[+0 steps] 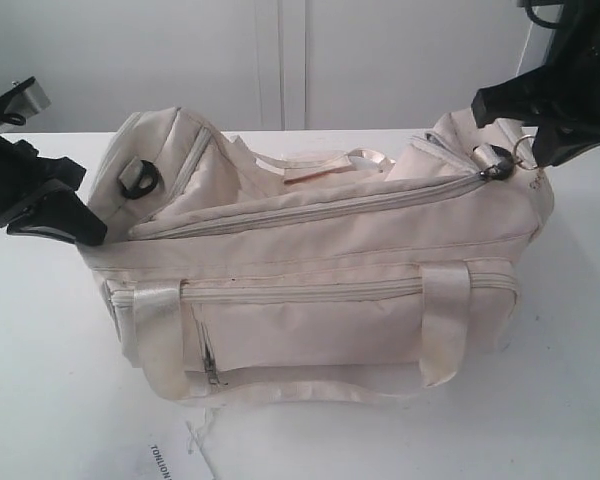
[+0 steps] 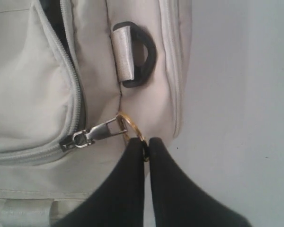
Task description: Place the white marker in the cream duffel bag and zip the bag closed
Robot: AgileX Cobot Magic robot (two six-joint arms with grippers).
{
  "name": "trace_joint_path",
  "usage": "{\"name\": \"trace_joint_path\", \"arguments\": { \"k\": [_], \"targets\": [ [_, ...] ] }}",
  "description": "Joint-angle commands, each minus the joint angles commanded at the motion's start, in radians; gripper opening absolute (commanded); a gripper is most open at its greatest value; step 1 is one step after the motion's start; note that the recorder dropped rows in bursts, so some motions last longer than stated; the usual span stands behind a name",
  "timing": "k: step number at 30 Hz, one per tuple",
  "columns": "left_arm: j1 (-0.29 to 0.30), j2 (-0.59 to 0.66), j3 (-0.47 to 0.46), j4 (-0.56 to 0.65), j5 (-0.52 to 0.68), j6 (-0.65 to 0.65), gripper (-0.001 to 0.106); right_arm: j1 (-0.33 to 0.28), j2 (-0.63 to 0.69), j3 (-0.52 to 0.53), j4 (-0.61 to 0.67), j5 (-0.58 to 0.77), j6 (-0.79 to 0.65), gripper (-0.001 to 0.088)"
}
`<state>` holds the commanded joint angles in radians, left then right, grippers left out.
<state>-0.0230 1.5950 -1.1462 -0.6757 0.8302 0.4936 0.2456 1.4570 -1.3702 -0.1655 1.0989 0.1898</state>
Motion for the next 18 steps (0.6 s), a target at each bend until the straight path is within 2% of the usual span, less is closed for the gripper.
{"name": "trace_joint_path", "arguments": {
  "k": [10,12,18],
  "targets": [
    [0.0,0.0,0.0,-0.005,-0.067,0.0,0.0,0.0,0.0,0.0,0.118,0.002,-0.031,0.0],
    [0.0,0.0,0.0,-0.005,-0.067,0.0,0.006,0.0,0.0,0.0,0.122,0.004,-0.033,0.0],
    [0.0,0.0,0.0,-0.023,-0.052,0.0,0.035,0.0,0.0,0.0,0.124,0.004,-0.033,0.0]
  ]
}}
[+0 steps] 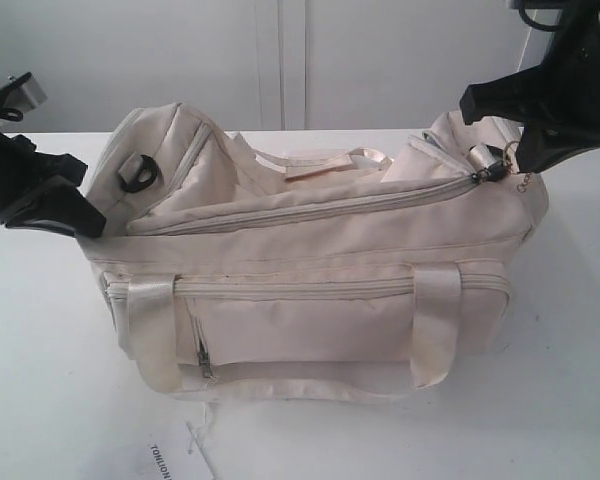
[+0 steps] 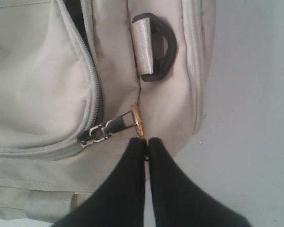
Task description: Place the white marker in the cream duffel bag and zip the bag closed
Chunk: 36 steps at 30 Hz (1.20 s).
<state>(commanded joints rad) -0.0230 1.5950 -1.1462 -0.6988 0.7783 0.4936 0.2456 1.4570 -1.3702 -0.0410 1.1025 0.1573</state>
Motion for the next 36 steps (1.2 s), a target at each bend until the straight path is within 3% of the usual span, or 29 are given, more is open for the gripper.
{"name": "trace_joint_path", "arguments": {
  "k": [5,20,30,33,36],
  "targets": [
    [0.0,-0.002,0.0,-0.003,0.024,0.0,0.045,0.0,0.0,0.0,0.0,0.0,-0.023,0.0],
    [0.0,-0.134,0.0,-0.003,0.054,0.011,0.044,0.0,0.0,0.0,0.0,-0.014,-0.03,0.0],
    [0.0,-0.246,0.0,-0.011,0.078,0.107,0.044,0.0,0.0,0.0,-0.002,-0.018,-0.05,0.0],
    [0.0,-0.273,0.0,-0.067,0.083,0.117,0.039,0.0,0.0,0.0,-0.002,-0.018,-0.05,0.0],
    [0.0,-0.292,0.0,-0.154,0.107,0.173,0.023,0.0,0.0,0.0,-0.002,-0.018,-0.05,0.0]
  ]
}}
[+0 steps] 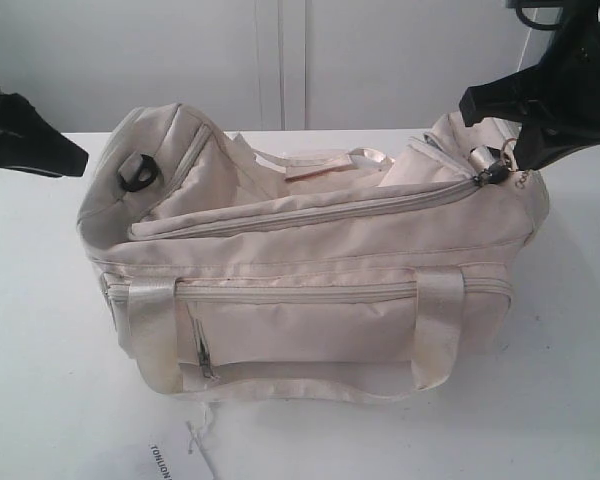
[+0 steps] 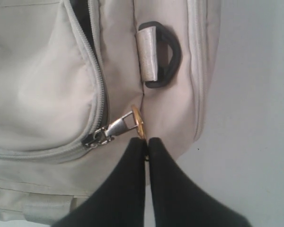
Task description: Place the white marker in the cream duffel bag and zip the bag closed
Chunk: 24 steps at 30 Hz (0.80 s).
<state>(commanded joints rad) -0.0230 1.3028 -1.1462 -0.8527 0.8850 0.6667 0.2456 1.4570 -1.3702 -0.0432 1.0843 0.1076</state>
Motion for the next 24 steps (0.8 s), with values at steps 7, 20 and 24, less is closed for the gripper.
{"name": "trace_joint_path", "arguments": {
  "k": [7,20,24],
  "targets": [
    [-0.005,-0.032,0.0,-0.098,0.045,0.081,0.0,0.0,0.0,0.0,0.002,0.002,0.0,0.0],
    [-0.225,-0.136,0.0,-0.001,-0.058,0.202,0.0,0.0,0.0,0.0,0.018,0.001,0.0,0.0],
    [-0.301,-0.176,0.0,0.079,-0.098,0.196,0.0,0.0,0.0,0.0,0.037,0.007,0.0,0.0]
  ]
}}
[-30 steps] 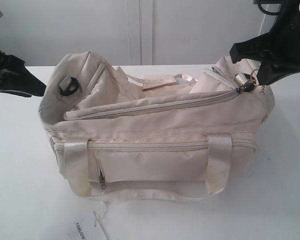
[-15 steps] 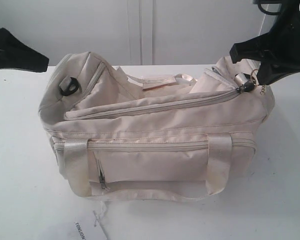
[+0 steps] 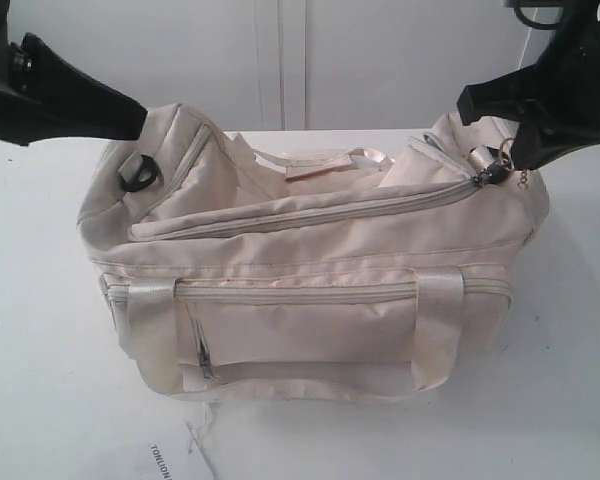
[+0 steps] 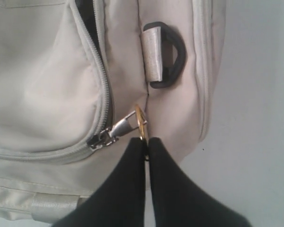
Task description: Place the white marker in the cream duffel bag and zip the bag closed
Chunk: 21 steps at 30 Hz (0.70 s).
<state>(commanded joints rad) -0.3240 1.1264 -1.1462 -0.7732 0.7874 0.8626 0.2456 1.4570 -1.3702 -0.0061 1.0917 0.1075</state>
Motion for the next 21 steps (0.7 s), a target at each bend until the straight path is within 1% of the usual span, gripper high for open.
{"name": "trace_joint_path", "arguments": {
  "k": [4,7,11,13,17,21],
  "targets": [
    [-0.078,-0.036,0.0,0.097,-0.055,-0.033,0.0,0.0,0.0,0.0,0.0,0.0,0.0,0.0],
    [-0.132,-0.051,0.0,0.177,-0.078,-0.08,0.0,0.0,0.0,0.0,0.006,0.004,0.0,0.0],
    [-0.214,-0.056,0.002,0.235,-0.102,-0.105,0.0,0.0,0.0,0.0,0.006,0.004,0.0,0.0],
    [-0.255,-0.056,0.02,0.249,-0.152,-0.107,0.0,0.0,0.002,0.0,0.006,0.002,0.0,0.0],
    [-0.347,-0.055,0.078,0.272,-0.296,-0.105,0.0,0.0,0.001,0.0,0.014,0.002,0.0,0.0],
    [-0.427,-0.035,0.123,0.307,-0.387,-0.105,0.0,0.0,0.001,0.0,0.014,0.002,0.0,0.0]
  ]
}}
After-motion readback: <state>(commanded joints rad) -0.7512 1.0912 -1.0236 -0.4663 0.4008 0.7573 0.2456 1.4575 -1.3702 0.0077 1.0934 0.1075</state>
